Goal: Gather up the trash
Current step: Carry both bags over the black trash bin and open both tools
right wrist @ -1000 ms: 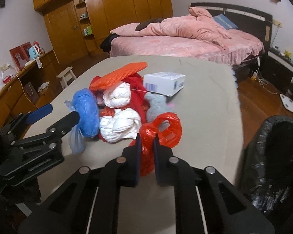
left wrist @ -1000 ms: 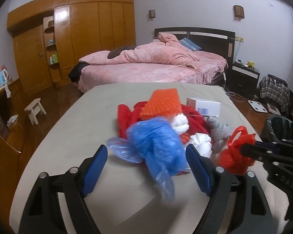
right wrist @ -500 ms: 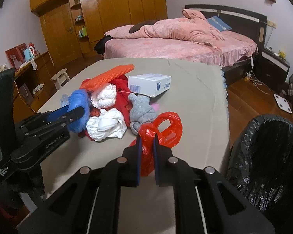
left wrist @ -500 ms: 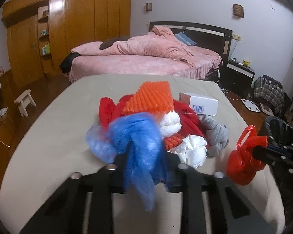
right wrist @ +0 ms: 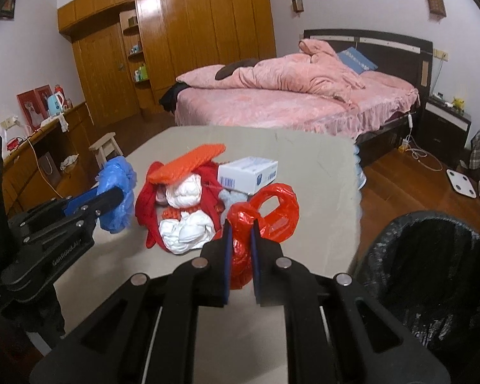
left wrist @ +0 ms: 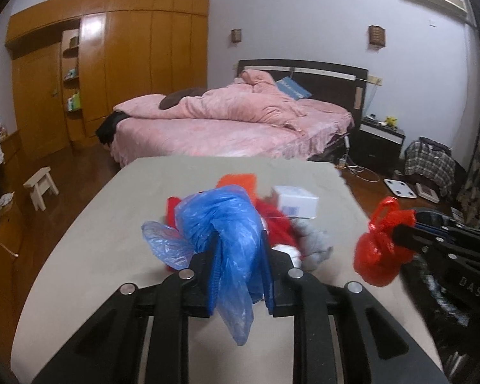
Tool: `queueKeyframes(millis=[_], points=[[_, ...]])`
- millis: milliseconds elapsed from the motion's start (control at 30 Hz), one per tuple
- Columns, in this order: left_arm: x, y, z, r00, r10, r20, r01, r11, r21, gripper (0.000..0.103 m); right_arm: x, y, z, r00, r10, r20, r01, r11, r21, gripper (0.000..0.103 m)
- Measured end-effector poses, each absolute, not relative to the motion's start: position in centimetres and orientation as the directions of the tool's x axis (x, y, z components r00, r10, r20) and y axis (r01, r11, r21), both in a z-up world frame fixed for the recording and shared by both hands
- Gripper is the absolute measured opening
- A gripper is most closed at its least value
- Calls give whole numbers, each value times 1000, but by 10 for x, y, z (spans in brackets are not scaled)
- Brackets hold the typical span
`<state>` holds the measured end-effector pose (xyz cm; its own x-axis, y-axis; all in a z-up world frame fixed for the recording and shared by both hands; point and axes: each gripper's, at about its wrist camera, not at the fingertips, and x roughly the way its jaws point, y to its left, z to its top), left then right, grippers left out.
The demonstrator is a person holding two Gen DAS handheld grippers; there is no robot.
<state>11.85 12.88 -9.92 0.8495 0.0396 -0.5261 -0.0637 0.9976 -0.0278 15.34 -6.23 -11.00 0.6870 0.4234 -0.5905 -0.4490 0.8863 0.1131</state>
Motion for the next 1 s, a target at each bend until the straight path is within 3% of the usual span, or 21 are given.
queueKeyframes(millis=[300,1000], points=[[122,77,-84,856,-61,-513,51,998,-33,22,140,-109,-94,734,375,-566,-387,916,105,10],[143,-87,-82,766,-383,-516,401,912,-83,22,110,-271,-107,811,77,-580,-56,997,54,10]])
